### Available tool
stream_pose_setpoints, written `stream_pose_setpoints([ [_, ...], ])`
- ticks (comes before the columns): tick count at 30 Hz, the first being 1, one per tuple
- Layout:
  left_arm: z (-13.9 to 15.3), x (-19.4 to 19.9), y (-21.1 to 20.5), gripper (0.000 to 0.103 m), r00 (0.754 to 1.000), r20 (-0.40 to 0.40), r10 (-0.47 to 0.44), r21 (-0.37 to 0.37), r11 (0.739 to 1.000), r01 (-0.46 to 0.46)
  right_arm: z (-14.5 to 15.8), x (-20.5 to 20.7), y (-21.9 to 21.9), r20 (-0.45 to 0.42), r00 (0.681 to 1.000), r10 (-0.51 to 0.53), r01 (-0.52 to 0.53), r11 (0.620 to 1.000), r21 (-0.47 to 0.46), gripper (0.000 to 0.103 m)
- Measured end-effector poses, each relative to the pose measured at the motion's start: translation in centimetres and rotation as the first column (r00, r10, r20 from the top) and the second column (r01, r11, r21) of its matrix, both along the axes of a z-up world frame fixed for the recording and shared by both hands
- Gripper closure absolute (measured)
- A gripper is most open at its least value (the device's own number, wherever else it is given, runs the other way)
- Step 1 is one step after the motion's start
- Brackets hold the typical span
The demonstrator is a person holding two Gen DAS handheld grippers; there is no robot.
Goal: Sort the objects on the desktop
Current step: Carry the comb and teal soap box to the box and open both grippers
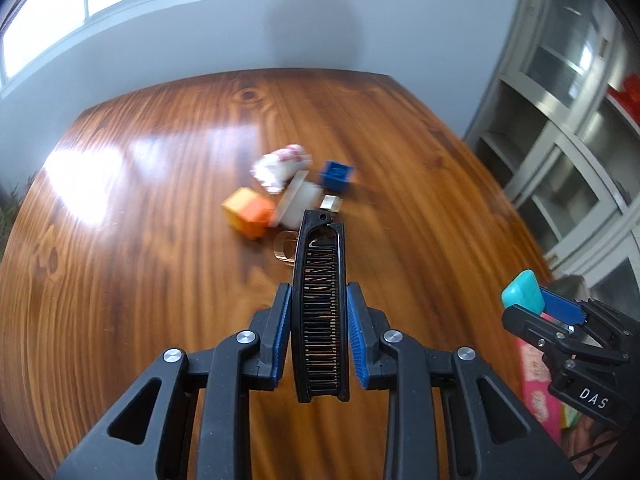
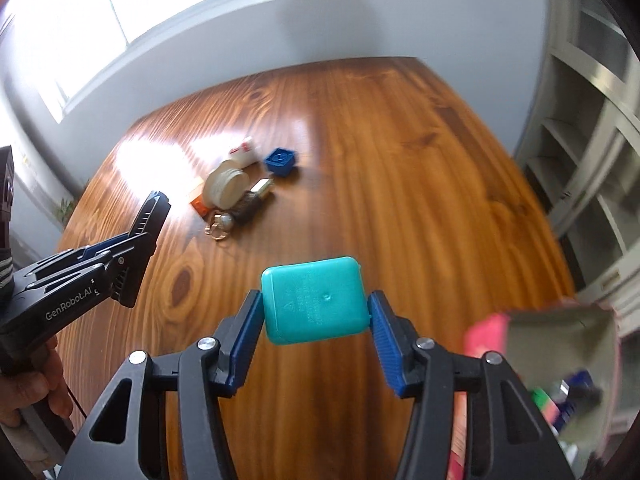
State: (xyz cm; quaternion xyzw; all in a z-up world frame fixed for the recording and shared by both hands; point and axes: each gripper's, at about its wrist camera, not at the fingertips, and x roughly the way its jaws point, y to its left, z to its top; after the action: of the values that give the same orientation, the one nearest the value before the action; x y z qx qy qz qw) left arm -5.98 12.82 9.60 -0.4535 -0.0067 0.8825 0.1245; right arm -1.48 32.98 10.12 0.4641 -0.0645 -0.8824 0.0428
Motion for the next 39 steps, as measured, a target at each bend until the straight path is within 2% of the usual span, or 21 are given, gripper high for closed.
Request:
stream_pose_setpoints([
  [9,2.0,5.4,9.1,0.074,0.987,-0.039,-0.156,0.015,0.988,0.157,2.0,7.6,8.7,-0.025,0.99,-0.14,0.14,0.99,0.008,0.045],
  [15,2.0,8.5,15.0,0.074,0.969,-0.036,-0.246,0.014,0.969,0.247,1.6,11.5,12.9,-0.018,0.983,-0.184,0.184,0.983,0.006,0.045],
  [23,1.7,11.3,20.0,0.074,0.955,-0.03,-0.294,0.015,0.955,0.295,0.8,14.3,16.5,-0.013,0.979,-0.203,0.203,0.979,0.004,0.045],
  [28,1.9,12.4,21.6,0.073,0.955,-0.023,-0.295,0.054,0.954,0.296,0.6,15.0,17.6,-0.011,0.982,-0.19,0.19,0.982,-0.01,0.045],
  [29,2.0,12.6,21.9,0.068,0.954,-0.025,-0.299,0.059,0.952,0.3,0.5,15.1,17.8,-0.01,0.982,-0.189,0.189,0.982,-0.013,0.045],
  [30,2.0,12.8,22.3,0.053,0.953,-0.025,-0.303,0.061,0.951,0.304,0.4,15.2,18.1,-0.005,0.982,-0.188,0.188,0.982,-0.021,0.044],
  [32,2.2,13.1,22.6,0.035,0.952,-0.033,-0.305,0.075,0.949,0.307,0.3,15.4,18.6,-0.001,0.981,-0.192,0.192,0.981,-0.038,0.039],
  [34,2.4,13.4,22.8,0.034,0.952,-0.046,-0.301,0.079,0.949,0.304,0.3,15.6,19.2,-0.004,0.979,-0.204,0.204,0.978,-0.045,0.033],
  [39,2.5,13.4,22.8,0.034,0.956,-0.05,-0.288,0.063,0.955,0.29,0.2,15.7,19.7,-0.008,0.977,-0.213,0.212,0.975,-0.06,0.032],
])
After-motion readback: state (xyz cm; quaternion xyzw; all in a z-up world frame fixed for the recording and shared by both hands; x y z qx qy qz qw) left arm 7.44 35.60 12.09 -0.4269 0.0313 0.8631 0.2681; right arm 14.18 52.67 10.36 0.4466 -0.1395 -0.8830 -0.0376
